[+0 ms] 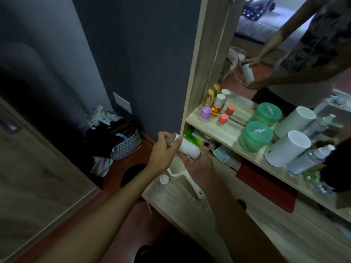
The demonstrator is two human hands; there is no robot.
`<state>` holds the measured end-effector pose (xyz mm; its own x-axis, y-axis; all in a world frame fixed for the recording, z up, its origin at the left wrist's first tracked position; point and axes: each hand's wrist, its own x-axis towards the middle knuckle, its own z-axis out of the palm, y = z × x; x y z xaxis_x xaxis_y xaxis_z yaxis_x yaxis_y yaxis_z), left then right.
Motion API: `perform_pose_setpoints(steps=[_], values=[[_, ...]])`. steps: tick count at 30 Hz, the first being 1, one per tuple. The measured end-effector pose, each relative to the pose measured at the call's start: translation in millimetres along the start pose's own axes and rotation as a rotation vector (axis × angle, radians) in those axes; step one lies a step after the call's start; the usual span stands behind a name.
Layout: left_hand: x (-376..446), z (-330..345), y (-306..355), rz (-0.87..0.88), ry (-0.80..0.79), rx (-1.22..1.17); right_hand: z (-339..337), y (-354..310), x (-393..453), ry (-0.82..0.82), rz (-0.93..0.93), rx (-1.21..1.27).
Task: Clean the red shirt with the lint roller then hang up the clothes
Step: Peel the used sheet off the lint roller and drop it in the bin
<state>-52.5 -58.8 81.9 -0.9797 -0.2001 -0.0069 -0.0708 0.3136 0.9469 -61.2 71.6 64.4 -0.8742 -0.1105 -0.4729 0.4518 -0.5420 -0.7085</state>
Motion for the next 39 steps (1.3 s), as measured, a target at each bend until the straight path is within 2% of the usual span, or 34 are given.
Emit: perform_pose_setpoints(steps=[3,6,10,18,22,25,27,28,31,33,37,39], values=[[-4.7,-5.8,5.1,0.017,0.025,0.052,-7.0,7.8,0.3,0.019,0.143,0.086],[-9.6,-11.2,8.5,0.027,0.12,0.13,-13.3,12.7,-0.5,0.09,0.233,0.161],[-15.4,-13.8,12.9,0.11,0.109,0.211,-15.6,8.3,-11.7,-0.005,0.227,0.199],[-23.7,-11.7,16.4,0.059,0.155,0.194,-21.0,4.5,-16.1,0.03,0.225,0.274],[-29.2,-12.6,14.4,0.1,0.102,0.27,-31.6,12.5,-11.2,0.038,0.223,0.233],[-31.8,-11.6,10.9,0.081,0.132,0.29,-40.4,25.1,-5.2,0.053,0.239,0.242],[-33.0,-13.7,8.5,0.054,0.162,0.289,-46.7,35.7,-0.3,0.045,0.249,0.103],[-33.6,-15.7,7.2,0.04,0.167,0.281,-50.9,42.2,2.6,0.045,0.251,-0.045],[-36.6,-22.5,2.6,0.023,0.166,0.262,-66.7,61.7,10.7,0.026,0.164,-0.67],[-38.9,-27.2,-0.9,0.032,0.171,0.277,-76.4,72.0,16.2,0.0,0.061,-0.943],[-46.1,-35.3,-11.5,0.052,0.173,0.306,-86.3,88.9,23.6,-0.038,-0.175,-1.333],[-50.6,-39.5,-19.7,0.063,0.174,0.344,-87.1,97.5,23.2,-0.058,-0.25,-1.413]])
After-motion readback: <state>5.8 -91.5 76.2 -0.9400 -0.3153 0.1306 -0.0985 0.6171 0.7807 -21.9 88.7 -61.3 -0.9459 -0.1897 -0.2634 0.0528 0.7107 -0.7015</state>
